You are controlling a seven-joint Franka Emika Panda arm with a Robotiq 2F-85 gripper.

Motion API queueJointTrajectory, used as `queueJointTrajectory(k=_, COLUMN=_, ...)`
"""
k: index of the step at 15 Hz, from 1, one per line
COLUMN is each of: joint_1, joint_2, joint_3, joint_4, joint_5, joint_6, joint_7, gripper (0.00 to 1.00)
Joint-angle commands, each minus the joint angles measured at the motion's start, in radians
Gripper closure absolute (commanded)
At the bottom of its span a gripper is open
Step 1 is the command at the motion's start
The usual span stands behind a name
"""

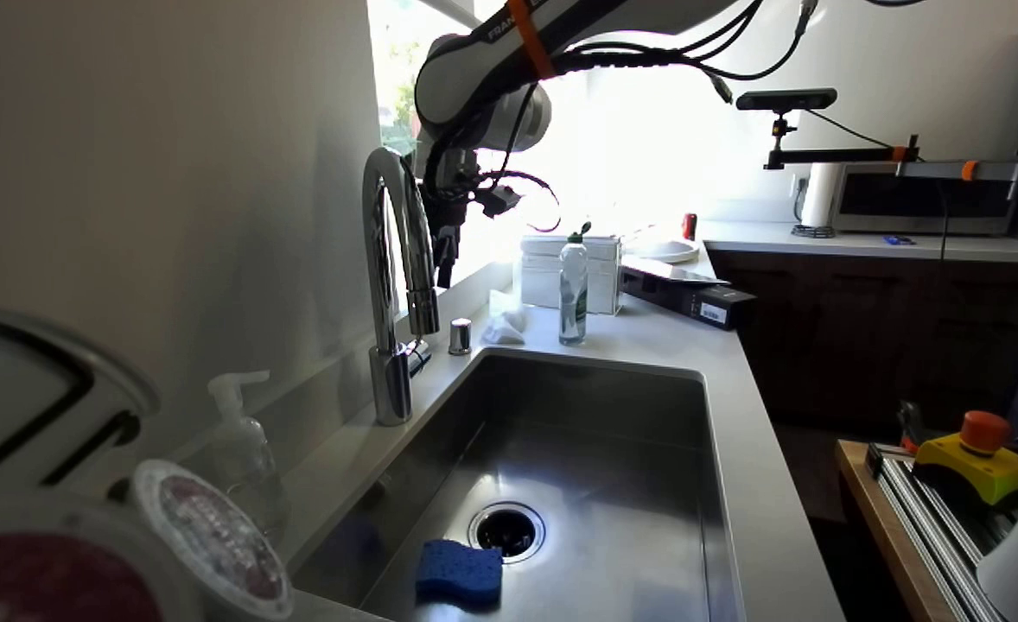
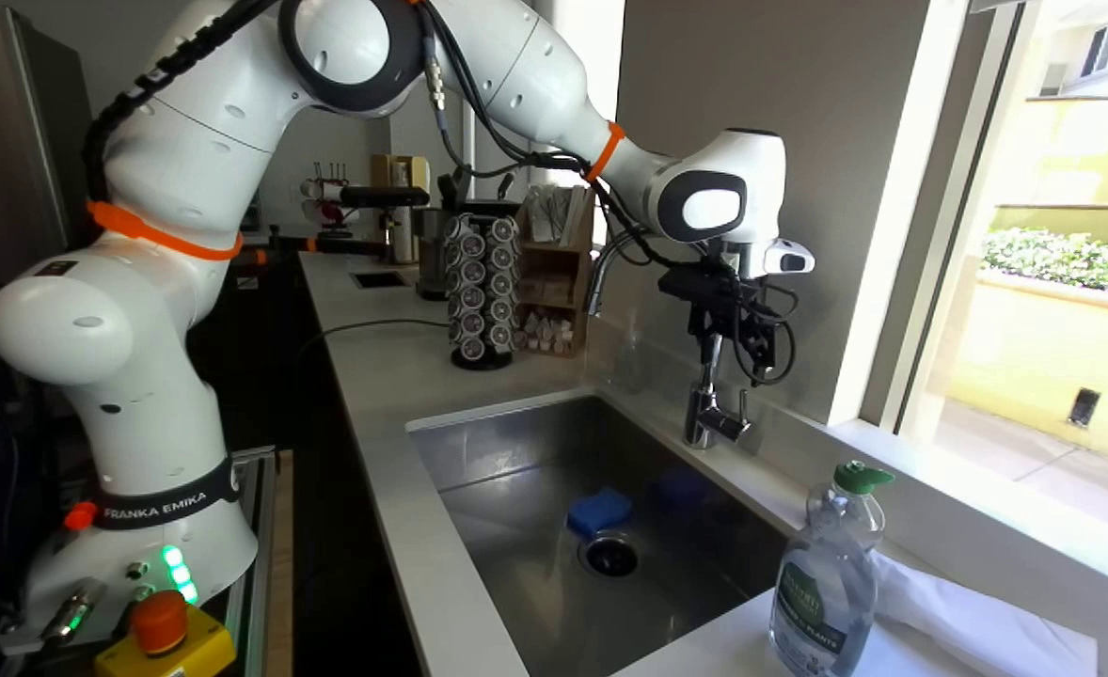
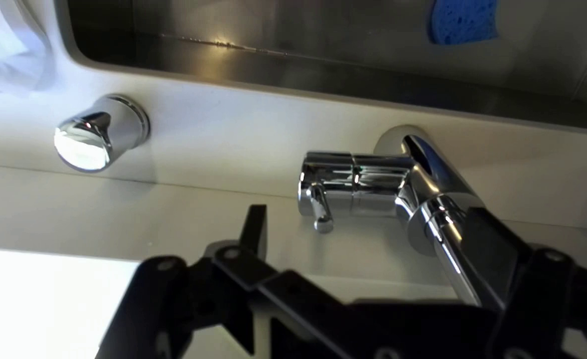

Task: Close the tap

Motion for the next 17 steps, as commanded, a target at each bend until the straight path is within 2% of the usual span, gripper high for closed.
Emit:
queueJointTrajectory(k=1, joint_1=0.004, joint_2=-0.073, joint_3=-0.025, joint_4=-0.105, joint_5=-0.021, joint_6=0.014, joint_7=0.043, gripper=0.00)
queueJointTrajectory(k=13, joint_1=0.020, joint_2=-0.169, joint_3=-0.055, joint_4=-0.262, joint_5=-0.113, joint_6=0.076, joint_7=0.041, gripper=0.00)
queueJointTrajectory(k=14, joint_1=0.002, joint_2=-0.124, joint_3=-0.043, joint_4=-0.193, joint_5=-0.077, joint_6=0.031, joint_7=0.012, gripper=0.00)
queueJointTrajectory(k=17, joint_1=0.005, joint_2=-0.140, joint_3=-0.045, joint_4=-0.215, joint_5=-0.086, joint_6=0.044, joint_7=0.013, gripper=0.00)
